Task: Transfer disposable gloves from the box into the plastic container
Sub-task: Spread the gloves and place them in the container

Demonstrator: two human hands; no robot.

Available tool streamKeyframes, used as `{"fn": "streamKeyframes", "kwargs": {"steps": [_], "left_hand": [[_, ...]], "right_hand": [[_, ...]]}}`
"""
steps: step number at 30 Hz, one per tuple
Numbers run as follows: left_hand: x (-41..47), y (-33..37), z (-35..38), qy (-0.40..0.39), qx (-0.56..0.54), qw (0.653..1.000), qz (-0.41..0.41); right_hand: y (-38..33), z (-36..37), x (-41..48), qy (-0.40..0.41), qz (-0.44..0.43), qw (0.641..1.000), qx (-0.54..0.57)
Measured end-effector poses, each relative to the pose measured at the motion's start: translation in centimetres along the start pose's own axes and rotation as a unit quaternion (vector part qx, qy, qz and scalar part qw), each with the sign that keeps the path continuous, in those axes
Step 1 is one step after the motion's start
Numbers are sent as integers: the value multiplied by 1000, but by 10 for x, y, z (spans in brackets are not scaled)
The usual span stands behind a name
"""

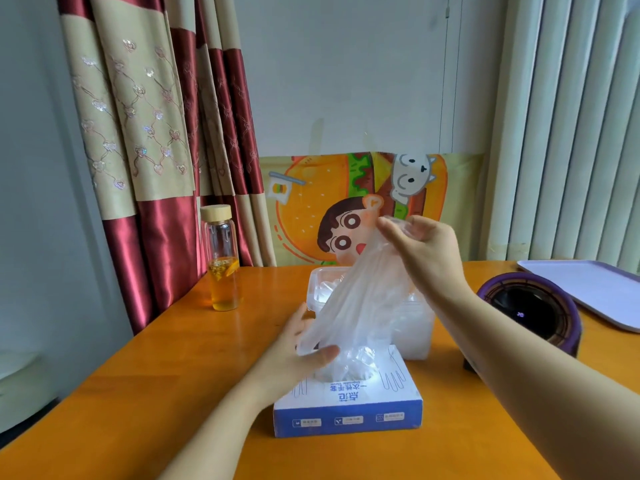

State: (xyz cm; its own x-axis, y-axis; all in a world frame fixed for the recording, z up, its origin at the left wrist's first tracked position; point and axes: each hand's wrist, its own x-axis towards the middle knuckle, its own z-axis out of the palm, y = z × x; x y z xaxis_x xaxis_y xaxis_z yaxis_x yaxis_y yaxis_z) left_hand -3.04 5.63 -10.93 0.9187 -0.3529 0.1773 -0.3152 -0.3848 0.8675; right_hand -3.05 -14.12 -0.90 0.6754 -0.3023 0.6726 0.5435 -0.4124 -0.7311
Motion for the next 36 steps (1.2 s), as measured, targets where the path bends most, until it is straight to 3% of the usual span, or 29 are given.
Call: {"fn": "streamKeyframes", "kwargs": {"steps": [3,5,6,8,9,15,18,20,22,25,30,33,35,36], "left_hand": [[0,15,-6,131,-46,989,53],[-1,28,-1,230,68,959,152],[0,36,2,263,155,928,214],[7,46,8,288,264,872,294],[10,50,12,284,275,868,301],[24,57,15,290,175,905,258],[23,56,19,225,138,930,255],[24,52,24,175,163,938,251],[25,47,25,186,185,928,264],[24,43,17,264,151,917,259],[24,36,-9,360,85,913,170],[20,40,-19,459,8,874,160],[18,40,-14,446,49,865,224],[18,38,-8,404,88,877,243]], "right_hand": [[14,6,-8,-28,24,999,8],[17,10,-13,-45,60,997,20],[18,13,-15,-54,79,995,30],[18,18,-20,-75,117,989,56],[17,20,-21,-86,134,985,68],[23,10,-22,-155,218,958,101],[26,5,-22,-212,304,911,179],[24,5,-24,-240,330,881,238],[23,6,-29,-254,335,876,236],[28,2,-30,-212,320,906,179],[48,-19,-19,-36,302,945,122],[57,-28,-14,57,272,952,128],[57,-31,-11,110,248,952,143],[56,-31,-9,131,238,951,151]]}}
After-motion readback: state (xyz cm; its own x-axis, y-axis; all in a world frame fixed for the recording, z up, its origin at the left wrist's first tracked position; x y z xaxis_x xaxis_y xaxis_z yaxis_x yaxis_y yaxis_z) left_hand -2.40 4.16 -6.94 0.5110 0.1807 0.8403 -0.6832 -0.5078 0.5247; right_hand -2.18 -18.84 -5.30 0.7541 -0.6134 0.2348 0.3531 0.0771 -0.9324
